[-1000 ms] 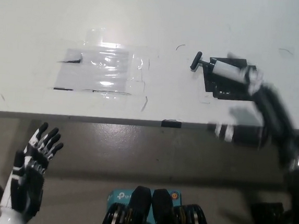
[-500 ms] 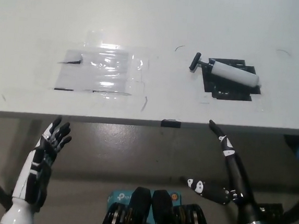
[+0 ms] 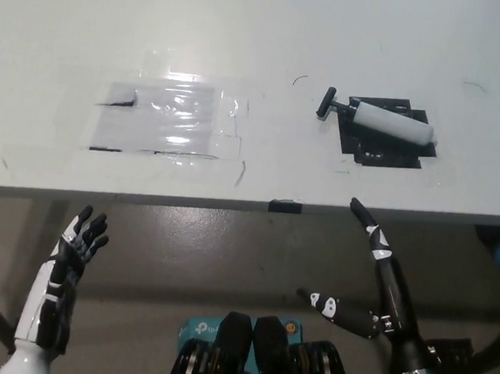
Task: The robot uses right hand to pick up a small white air pumper and uses its left hand to compress it, and then puts it on the desk
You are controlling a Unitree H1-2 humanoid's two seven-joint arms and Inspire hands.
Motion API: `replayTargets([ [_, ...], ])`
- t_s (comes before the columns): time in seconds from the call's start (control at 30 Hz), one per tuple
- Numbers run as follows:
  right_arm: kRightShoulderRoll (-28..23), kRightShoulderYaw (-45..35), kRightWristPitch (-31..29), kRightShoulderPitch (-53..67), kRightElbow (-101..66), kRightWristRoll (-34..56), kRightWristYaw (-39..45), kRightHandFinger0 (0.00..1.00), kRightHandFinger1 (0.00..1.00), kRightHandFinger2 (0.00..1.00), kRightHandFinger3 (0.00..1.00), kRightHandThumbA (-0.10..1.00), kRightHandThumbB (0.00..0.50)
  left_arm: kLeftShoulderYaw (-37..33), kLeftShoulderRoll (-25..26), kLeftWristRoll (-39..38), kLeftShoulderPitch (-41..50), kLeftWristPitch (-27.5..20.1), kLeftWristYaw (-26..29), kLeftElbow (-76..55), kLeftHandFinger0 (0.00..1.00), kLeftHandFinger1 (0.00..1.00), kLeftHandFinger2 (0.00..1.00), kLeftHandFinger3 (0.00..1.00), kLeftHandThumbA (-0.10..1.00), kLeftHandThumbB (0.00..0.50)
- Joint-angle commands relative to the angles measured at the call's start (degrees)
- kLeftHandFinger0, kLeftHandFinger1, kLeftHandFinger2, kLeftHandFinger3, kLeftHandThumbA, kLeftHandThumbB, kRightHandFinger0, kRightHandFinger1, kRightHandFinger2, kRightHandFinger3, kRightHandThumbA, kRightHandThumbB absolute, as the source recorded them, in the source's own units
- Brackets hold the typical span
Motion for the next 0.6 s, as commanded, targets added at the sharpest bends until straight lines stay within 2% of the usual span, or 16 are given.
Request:
replayTargets([
  [0.0,0.02,0.34,-3.56,-1.14,-0.62,2.06,-1.71,1.0,1.0,1.0,1.0,1.0,0.165,0.93,0.26,0.64,-0.95,-2.8,1.14,0.68,1.0,1.0,1.0,1.0,1.0,0.156],
  [0.13,-0.11,0.42,-3.9,-1.72,0.65,2.36,-1.77,1.0,1.0,1.0,1.0,1.0,0.172,1.35,0.17,0.12,-1.62,-2.52,1.25,2.35,1.0,1.0,1.0,1.0,1.0,0.119],
  [0.27,-0.89,0.46,-4.19,-2.1,1.24,3.19,-1.25,1.0,1.0,1.0,1.0,1.0,0.17,1.23,-0.43,0.02,-1.69,-2.9,1.17,3.91,1.0,1.0,1.0,1.0,1.0,0.132],
  [0.43,-1.04,1.2,-4.34,-0.11,0.66,3.11,-1.23,1.0,1.0,1.0,1.0,1.0,0.152,1.09,-1.77,-0.32,0.44,-3.66,1.23,3.44,1.0,1.0,1.0,1.0,1.0,0.095],
  [0.57,-0.86,1.52,-4.52,0.34,0.44,3.51,-1.36,1.0,1.0,1.0,1.0,1.0,0.14,0.78,-3.02,0.6,0.49,-2.9,1.66,2.01,1.0,1.0,1.0,1.0,1.0,0.108],
])
